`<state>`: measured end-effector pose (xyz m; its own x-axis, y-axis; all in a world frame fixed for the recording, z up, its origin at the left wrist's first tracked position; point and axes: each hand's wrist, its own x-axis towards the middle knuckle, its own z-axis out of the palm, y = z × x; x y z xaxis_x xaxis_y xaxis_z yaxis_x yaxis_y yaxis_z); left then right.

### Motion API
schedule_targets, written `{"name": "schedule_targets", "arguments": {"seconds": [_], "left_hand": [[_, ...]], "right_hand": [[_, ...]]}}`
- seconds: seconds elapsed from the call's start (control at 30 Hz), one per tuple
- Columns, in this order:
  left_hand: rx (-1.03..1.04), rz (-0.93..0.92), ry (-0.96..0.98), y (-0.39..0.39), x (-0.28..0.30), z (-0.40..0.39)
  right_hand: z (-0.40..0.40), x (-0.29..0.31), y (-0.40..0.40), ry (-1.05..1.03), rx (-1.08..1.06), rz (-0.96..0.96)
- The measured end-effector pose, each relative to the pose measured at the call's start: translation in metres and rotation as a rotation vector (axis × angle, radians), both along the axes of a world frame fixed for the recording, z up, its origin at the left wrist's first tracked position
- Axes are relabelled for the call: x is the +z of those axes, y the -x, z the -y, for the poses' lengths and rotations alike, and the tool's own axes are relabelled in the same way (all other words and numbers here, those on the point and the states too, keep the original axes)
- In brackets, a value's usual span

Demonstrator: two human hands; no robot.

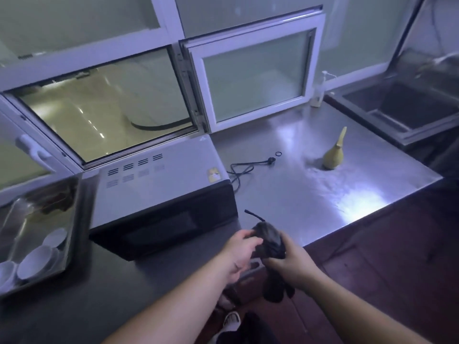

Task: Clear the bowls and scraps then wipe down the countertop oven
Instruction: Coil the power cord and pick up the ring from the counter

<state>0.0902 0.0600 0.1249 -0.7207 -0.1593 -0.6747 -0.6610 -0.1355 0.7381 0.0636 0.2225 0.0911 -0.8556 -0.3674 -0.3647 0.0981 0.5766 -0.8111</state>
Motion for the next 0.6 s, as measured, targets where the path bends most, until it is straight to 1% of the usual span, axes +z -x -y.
{"name": "schedule_targets", "arguments": {"seconds": [0.07,0.2,0.27,0.37,0.43,0.53,0.6], "left_hand": [[-0.114,0.022,0.082,0.010,-0.004,-0.010],[-0.438,0.039,0.420,0.038,-0.020,-0.015],[-0.555,0.052,0.531,0.055,-0.027,-0.014],[-0.679,0.047,0.623,0.085,-0.038,-0.009],[-0.752,0.029,0.678,0.107,-0.042,-0.004],[-0.809,0.012,0.744,0.137,-0.052,0.003],[-0.829,0.002,0.767,0.152,-0.057,0.008]], "right_hand": [[-0.014,-0.001,0.009,-0.053,-0.037,-0.011],[-0.039,-0.003,0.035,-0.196,-0.080,-0.018],[-0.052,-0.005,0.051,-0.267,-0.090,-0.010],[-0.068,-0.008,0.079,-0.402,-0.083,-0.016],[-0.076,-0.011,0.097,-0.518,-0.046,-0.052],[-0.078,-0.010,0.124,-0.683,0.044,-0.091],[-0.075,-0.011,0.141,-0.730,0.072,-0.096]]}}
